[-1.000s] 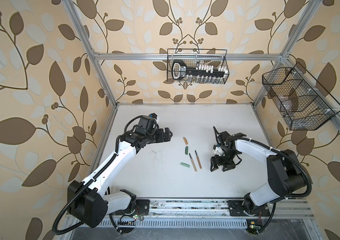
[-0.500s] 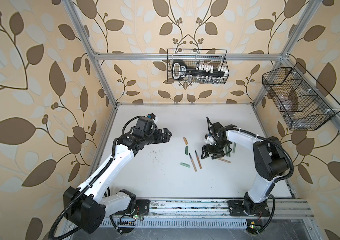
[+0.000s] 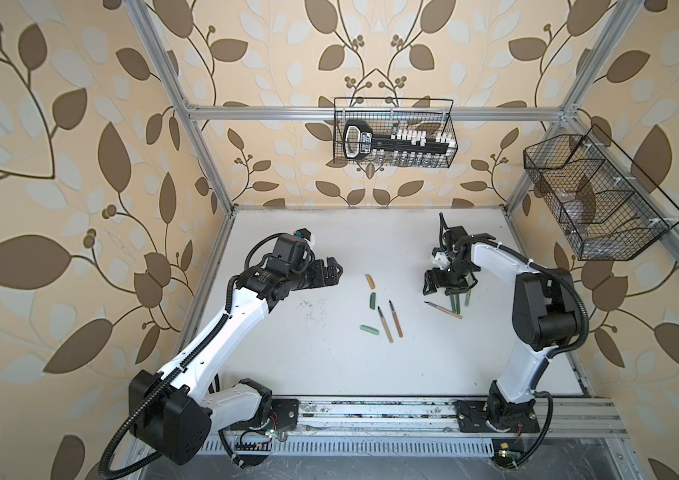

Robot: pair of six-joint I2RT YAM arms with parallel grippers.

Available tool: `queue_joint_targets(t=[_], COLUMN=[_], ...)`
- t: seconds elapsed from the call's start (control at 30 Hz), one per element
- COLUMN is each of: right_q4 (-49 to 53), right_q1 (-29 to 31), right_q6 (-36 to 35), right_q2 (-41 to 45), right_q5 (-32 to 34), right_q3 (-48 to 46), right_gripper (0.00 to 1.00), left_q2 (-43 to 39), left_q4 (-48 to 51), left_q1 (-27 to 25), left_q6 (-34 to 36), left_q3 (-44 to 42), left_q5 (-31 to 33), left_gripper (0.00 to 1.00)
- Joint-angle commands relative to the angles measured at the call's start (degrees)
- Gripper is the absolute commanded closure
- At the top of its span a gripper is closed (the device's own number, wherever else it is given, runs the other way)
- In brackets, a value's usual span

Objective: Insert the pens into the pen caps
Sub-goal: 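Grasp the wooden fountain pen by its end with the right gripper and lift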

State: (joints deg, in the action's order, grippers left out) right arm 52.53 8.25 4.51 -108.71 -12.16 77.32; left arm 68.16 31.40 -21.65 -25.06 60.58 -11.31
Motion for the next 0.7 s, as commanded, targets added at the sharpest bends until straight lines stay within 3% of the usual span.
queue_joint_targets(t=[0.0, 0.4, 0.67], right_q4=[2.42, 4.00, 3.80], right_q1=[0.42, 4.78, 6.16], right_q6=[-2.41, -4.07, -4.34], right_q2=[-2.17, -0.86, -0.42], right_q5=[2.42, 5.43, 12.19], right_q3=[0.88, -2.72, -5.89], right_gripper=[0.20, 0.27, 0.30], left_q2=[-0.24, -0.42, 1.83], left_q4=[-0.42, -1.15, -0.79], left_q1=[0.69, 0.73, 0.72], left_q6=[0.27, -0.07, 0.81], left_q3=[2.19, 1.57, 3.96], left_q5=[0.56, 0.00, -1.52], left_gripper=[0.01, 0.01, 0.01])
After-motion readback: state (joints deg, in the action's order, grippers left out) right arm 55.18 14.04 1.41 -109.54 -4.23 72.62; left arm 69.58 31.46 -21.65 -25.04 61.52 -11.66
